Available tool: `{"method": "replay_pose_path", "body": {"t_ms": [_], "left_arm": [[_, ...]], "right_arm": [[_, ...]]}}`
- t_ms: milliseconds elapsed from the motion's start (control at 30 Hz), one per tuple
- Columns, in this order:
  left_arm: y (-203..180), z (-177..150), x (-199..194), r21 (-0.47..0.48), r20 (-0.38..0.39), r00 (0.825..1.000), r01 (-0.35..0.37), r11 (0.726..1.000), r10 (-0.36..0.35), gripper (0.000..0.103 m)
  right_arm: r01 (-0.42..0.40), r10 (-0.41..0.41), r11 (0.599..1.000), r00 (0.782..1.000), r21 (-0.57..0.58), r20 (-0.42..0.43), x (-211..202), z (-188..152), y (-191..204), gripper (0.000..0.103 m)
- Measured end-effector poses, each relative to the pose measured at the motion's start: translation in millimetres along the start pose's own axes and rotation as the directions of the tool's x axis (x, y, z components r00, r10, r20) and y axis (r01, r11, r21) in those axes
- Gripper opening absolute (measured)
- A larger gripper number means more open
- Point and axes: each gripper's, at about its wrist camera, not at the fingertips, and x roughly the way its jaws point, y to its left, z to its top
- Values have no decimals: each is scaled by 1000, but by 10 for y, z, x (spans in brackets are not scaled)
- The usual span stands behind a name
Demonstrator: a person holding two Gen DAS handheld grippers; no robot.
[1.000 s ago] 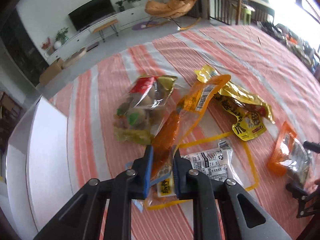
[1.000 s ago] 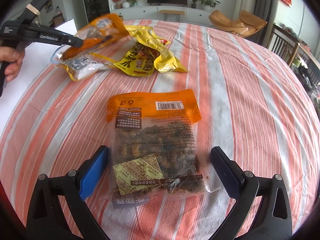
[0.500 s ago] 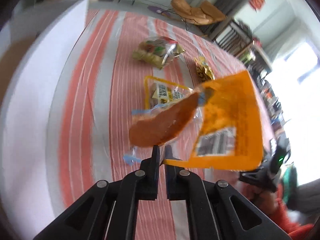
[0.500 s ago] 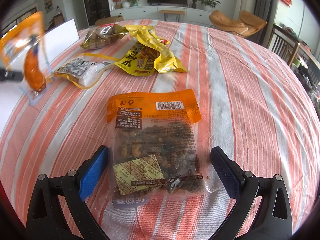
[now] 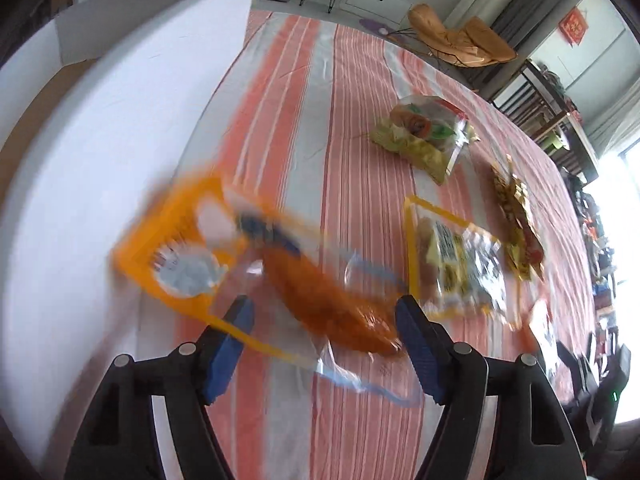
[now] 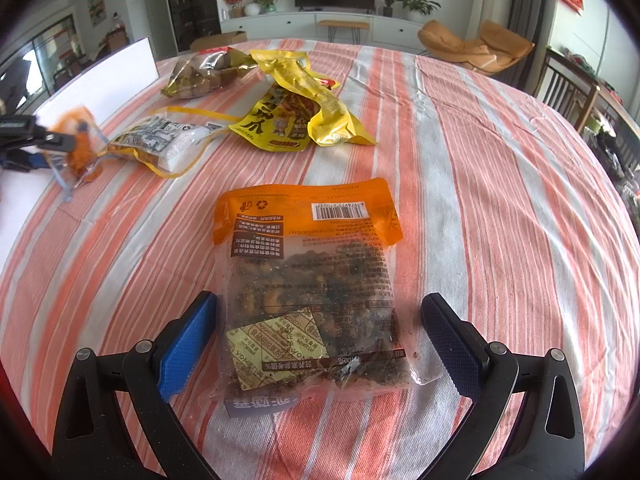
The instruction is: Organize snacks
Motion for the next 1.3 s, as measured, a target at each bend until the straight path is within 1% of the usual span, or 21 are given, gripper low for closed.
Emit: {"method": "replay_pose_path", "body": {"t_ms": [100,167,267,333,400,467,567,633,667,700,733,767,800,833,867,967,1033,1100,1133,1167,1300], "left_arm": [[-14,188,128,-32,20,1000,-3,999,4,73],[-62,311,219,-63,10,1000,-7,998,7,74],[-150,432,292,-70,11,999,-51,996,52,76],[-242,485,367,-56,3,994,-106,993,106,81],[-327,500,417,-23,-1,987,-161,987,161,86],[-417,463,479,24,0,962,-275,961,275,100],[-396,398,467,38,3,927,-375,926,375,103],[-392,322,436,55,2,930,-368,928,368,103],[-401,265,423,77,3,926,-376,923,377,103],[-418,209,392,103,21,926,-376,921,376,103],[-434,177,371,125,31,925,-378,917,378,100],[-467,122,333,175,49,930,-367,914,365,87],[-482,94,301,197,53,937,-349,916,345,78],[-493,64,267,221,51,945,-326,919,323,61],[-496,47,231,242,46,941,-337,910,336,57],[-465,14,182,284,32,937,-341,896,347,55],[-430,-1,168,285,19,942,-326,901,335,59],[-449,17,206,298,24,935,-344,891,353,74],[-473,1,223,306,30,931,-356,883,365,89],[-508,-9,258,324,40,925,-369,871,377,96],[-622,-81,320,359,107,910,-412,837,402,102]], "right_arm": [[-1,1,1000,1000,-1,0,0,-1,-1,102],[-1,1,1000,1000,-1,0,2,-2,0,102],[0,0,1000,1000,-1,0,4,-3,0,102],[-1,1,1000,1000,-2,0,6,-3,0,102],[-1,1,1000,1000,-2,0,7,-4,0,102],[-1,1,1000,1000,-2,0,7,-4,1,102],[-1,1,1000,1000,-2,0,8,-4,0,103],[-2,2,1000,1000,-3,0,9,-3,1,103],[-2,2,1000,1000,-3,0,9,-3,0,103],[-2,2,1000,1000,-3,0,9,-2,1,103],[-2,2,1000,1000,-3,0,10,-3,1,103],[-2,2,1000,1000,-3,0,9,-3,1,103],[-2,2,1000,1000,-3,0,9,-3,1,103],[-2,2,1000,1000,-3,0,9,-3,1,103],[-2,2,1000,1000,-3,0,9,-4,1,103],[-2,2,1000,1000,-4,0,8,-3,1,103],[-3,3,1000,1000,-4,0,9,-3,2,103],[-3,3,1000,1000,-4,0,7,-3,0,103],[-3,3,1000,1000,-4,0,8,-2,0,103],[-3,3,1000,1000,-4,0,7,-3,0,103],[-4,4,1000,1000,-5,0,4,-4,-2,103]]}}
